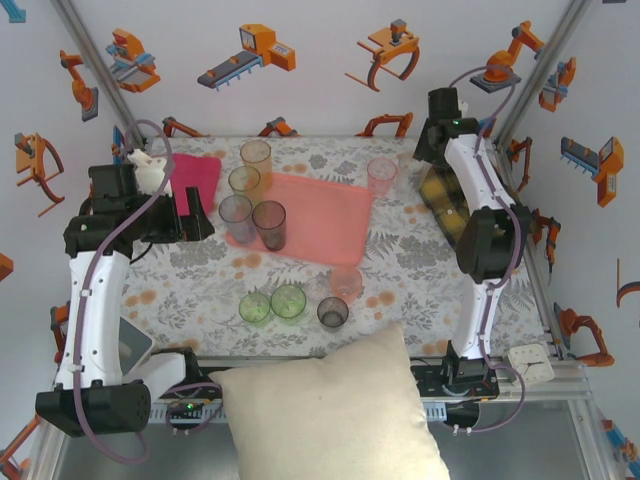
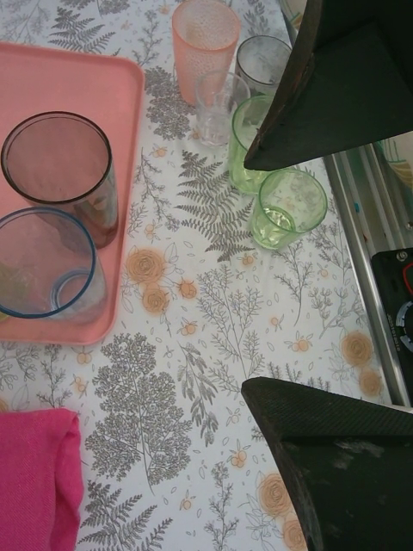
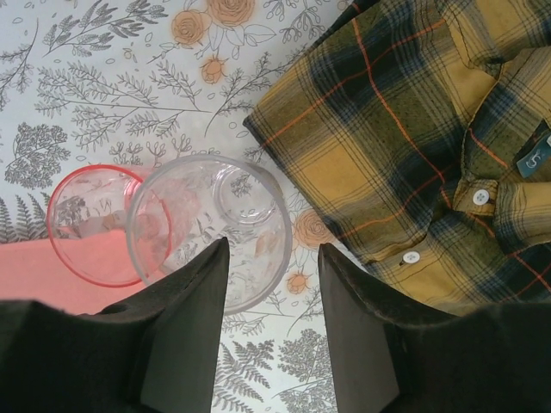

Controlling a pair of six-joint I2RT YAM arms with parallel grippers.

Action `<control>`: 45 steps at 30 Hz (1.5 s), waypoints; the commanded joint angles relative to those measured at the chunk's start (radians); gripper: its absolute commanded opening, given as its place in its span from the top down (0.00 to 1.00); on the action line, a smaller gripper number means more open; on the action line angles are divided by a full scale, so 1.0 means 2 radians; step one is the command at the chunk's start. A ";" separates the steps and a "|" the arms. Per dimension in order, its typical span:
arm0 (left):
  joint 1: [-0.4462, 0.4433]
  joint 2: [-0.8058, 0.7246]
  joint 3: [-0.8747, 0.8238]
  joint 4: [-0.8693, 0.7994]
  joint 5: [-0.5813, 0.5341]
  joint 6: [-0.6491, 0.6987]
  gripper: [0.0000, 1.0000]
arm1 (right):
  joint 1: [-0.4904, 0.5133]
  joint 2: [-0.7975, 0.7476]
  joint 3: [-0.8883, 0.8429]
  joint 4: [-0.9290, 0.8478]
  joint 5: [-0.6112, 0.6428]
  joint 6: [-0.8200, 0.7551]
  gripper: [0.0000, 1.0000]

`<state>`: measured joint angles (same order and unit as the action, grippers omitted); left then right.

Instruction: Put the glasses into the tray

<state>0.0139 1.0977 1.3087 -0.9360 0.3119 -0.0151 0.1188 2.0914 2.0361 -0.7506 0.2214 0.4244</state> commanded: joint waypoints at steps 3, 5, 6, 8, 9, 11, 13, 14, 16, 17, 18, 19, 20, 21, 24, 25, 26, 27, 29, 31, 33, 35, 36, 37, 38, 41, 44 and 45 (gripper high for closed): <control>0.004 0.007 -0.002 0.000 0.012 0.004 0.03 | -0.007 0.019 0.007 0.000 -0.001 -0.009 0.56; 0.004 0.009 -0.001 0.000 0.012 0.003 0.03 | -0.009 0.020 0.007 0.000 -0.003 -0.009 0.56; 0.004 0.009 -0.001 0.000 0.012 0.003 0.03 | -0.010 0.021 0.005 0.000 -0.003 -0.010 0.57; 0.005 0.010 -0.001 0.000 0.011 0.004 0.03 | -0.012 0.020 0.003 0.000 -0.001 -0.010 0.58; 0.005 0.010 -0.002 0.000 0.011 0.003 0.03 | -0.013 0.019 0.000 0.000 0.001 -0.010 0.58; 0.005 0.010 -0.002 0.001 0.012 0.002 0.03 | -0.015 0.019 -0.005 0.000 0.000 -0.011 0.60; 0.006 0.011 -0.003 0.002 0.013 0.002 0.03 | -0.016 0.020 -0.008 -0.001 -0.003 -0.012 0.62; 0.006 0.011 -0.002 0.002 0.012 0.002 0.03 | -0.017 0.020 -0.010 -0.002 -0.003 -0.011 0.63; 0.005 0.012 -0.002 0.002 0.014 0.001 0.03 | -0.017 0.019 -0.016 -0.001 -0.006 -0.013 0.65; 0.006 0.012 -0.002 0.002 0.014 0.001 0.03 | -0.017 0.019 -0.017 -0.002 -0.006 -0.013 0.66; 0.006 0.012 -0.002 0.003 0.014 0.001 0.03 | -0.017 0.019 -0.020 -0.001 -0.006 -0.013 0.67; 0.006 0.011 -0.003 0.003 0.014 0.001 0.03 | -0.017 0.017 -0.022 -0.001 -0.007 -0.013 0.69; 0.007 0.010 -0.003 0.002 0.014 0.001 0.03 | -0.017 0.017 -0.024 0.000 -0.008 -0.013 0.70; 0.006 0.010 -0.004 0.003 0.015 0.001 0.03 | -0.017 0.016 -0.026 0.000 -0.008 -0.013 0.71; 0.007 0.007 -0.005 0.002 0.015 0.001 0.03 | -0.017 0.013 -0.030 0.001 -0.006 -0.015 0.74; 0.007 0.006 -0.006 0.002 0.015 0.001 0.03 | -0.017 0.011 -0.031 0.000 -0.006 -0.016 0.75; 0.007 0.005 -0.006 0.003 0.014 0.001 0.03 | -0.017 0.010 -0.032 0.001 -0.006 -0.017 0.77; 0.008 0.004 -0.006 0.003 0.015 0.000 0.03 | -0.017 0.008 -0.033 0.000 -0.005 -0.017 0.79; 0.008 0.002 -0.007 0.003 0.015 0.000 0.03 | -0.018 0.005 -0.035 0.000 -0.005 -0.019 0.82; 0.008 0.000 -0.008 0.003 0.016 0.000 0.03 | -0.018 0.000 -0.038 0.000 -0.005 -0.021 0.85; 0.009 -0.002 -0.009 0.004 0.017 -0.001 0.03 | -0.018 -0.005 -0.041 0.001 -0.006 -0.022 0.89; 0.009 -0.004 -0.009 0.004 0.017 -0.001 0.03 | -0.018 -0.010 -0.043 0.001 -0.006 -0.023 0.92; 0.009 -0.005 -0.009 0.004 0.018 -0.001 0.03 | -0.018 -0.013 -0.046 0.001 -0.007 -0.024 0.93; 0.009 -0.006 -0.009 0.004 0.018 -0.002 0.03 | -0.018 -0.015 -0.046 0.000 -0.006 -0.024 0.94; 0.009 -0.007 -0.009 0.005 0.018 -0.002 0.03 | -0.018 -0.019 -0.048 0.001 -0.007 -0.024 0.94; 0.010 -0.011 -0.009 0.004 0.020 -0.003 0.03 | -0.018 -0.027 -0.052 0.001 -0.010 -0.025 0.96; 0.011 -0.016 -0.011 0.005 0.022 -0.003 0.03 | -0.018 -0.037 -0.059 0.000 -0.015 -0.023 0.98; 0.011 -0.018 -0.012 0.005 0.023 -0.004 0.03 | -0.018 -0.041 -0.062 0.001 -0.016 -0.024 0.98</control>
<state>0.0280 1.0851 1.2991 -0.9344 0.3340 -0.0154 0.0883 2.0785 1.9205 -0.7467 0.1978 0.3882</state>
